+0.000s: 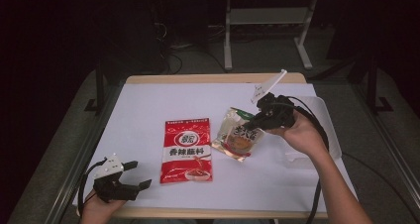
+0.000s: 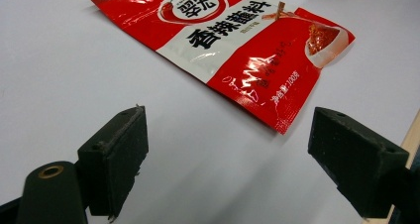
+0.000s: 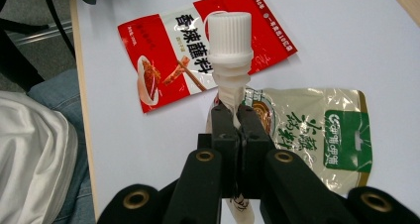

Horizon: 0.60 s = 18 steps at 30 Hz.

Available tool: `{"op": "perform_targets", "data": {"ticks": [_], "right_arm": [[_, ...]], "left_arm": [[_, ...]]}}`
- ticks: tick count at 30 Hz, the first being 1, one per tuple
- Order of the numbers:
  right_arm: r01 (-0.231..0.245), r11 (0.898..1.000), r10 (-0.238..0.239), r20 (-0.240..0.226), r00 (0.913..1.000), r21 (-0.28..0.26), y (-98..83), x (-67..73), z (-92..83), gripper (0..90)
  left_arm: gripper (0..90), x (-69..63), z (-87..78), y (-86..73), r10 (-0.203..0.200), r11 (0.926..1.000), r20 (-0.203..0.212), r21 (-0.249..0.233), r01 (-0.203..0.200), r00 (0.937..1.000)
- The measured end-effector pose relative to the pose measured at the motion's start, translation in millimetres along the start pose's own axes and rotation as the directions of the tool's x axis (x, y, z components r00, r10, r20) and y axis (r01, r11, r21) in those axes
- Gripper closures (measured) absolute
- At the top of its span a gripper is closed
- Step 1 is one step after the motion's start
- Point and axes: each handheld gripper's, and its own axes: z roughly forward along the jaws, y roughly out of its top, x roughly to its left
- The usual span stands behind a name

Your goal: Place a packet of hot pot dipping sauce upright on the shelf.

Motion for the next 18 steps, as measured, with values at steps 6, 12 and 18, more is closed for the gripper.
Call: {"op": "perform_targets", "data": {"ticks": [6, 12, 18], "right_arm": [[-0.013, 1.000, 0.013, 0.016, 0.9998, -0.004, -3.4, -3.8, -8.2, 88.2], [-0.027, 1.000, 0.027, 0.028, 0.9992, -0.005, -5.6, -9.2, -15.5, 88.2], [-0.047, 0.999, 0.047, 0.048, 0.9977, -0.007, -8.4, -19.7, -27.6, 88.2]], "left_arm": [[15.5, 0.1, 0.2, -0.1, -0.005, 1.0000, -0.001, 0.001, 0.005, 1.0000], [15.5, 0.7, 0.0, -0.1, -0.001, 1.0000, -0.004, 0.001, 0.001, 1.0000], [15.6, 1.7, 0.1, 0.5, -0.001, 1.0000, -0.005, -0.002, 0.001, 1.0000]]}}
